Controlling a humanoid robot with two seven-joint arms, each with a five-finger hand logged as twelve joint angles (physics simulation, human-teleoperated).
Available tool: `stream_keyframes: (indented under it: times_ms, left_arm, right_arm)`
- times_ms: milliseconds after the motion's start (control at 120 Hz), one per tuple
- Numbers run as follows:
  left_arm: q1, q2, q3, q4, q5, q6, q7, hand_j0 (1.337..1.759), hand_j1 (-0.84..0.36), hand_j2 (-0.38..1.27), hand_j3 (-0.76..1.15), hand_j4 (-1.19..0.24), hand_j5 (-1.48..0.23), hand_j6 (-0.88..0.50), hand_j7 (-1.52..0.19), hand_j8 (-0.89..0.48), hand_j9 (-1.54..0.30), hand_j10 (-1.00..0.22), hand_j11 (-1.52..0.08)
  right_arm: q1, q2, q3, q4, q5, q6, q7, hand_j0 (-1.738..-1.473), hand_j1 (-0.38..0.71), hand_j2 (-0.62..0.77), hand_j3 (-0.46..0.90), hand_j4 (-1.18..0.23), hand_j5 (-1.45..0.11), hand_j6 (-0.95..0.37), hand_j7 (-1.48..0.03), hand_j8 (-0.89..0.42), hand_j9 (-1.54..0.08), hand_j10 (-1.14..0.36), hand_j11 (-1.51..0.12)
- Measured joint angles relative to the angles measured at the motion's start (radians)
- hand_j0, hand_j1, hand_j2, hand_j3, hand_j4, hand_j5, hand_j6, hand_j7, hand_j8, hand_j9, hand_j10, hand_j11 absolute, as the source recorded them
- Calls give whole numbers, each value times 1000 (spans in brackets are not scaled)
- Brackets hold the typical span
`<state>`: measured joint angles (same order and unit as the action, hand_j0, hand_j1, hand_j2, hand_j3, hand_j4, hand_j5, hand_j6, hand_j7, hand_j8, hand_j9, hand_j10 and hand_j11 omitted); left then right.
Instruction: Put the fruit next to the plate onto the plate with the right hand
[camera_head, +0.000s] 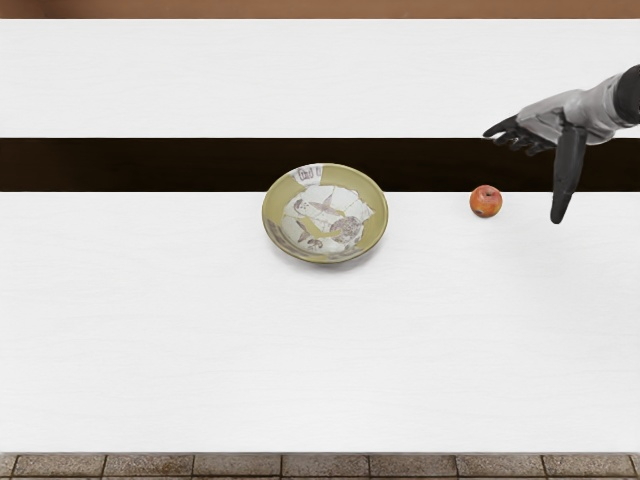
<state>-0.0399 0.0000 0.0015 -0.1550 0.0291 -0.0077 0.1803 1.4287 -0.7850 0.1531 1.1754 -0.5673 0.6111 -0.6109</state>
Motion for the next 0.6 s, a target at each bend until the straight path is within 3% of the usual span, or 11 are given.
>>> stream_keyframes:
  times_ms: [342, 600]
  left_arm:
    - [0, 0, 0, 0, 0, 0, 0, 1658, 349, 0, 0, 0, 0, -1, 0, 0, 0, 0, 0]
    - [0, 0, 0, 0, 0, 0, 0, 1658, 349, 0, 0, 0, 0, -1, 0, 0, 0, 0, 0]
  right_arm:
    - [12, 8, 95, 18, -15, 0, 0, -1658, -349, 0, 0, -4, 0, -5, 0, -4, 0, -3, 0]
    - [-100, 128, 100, 71, -291, -62, 0, -1658, -349, 0, 0, -3, 0, -5, 0, -4, 0, -3, 0]
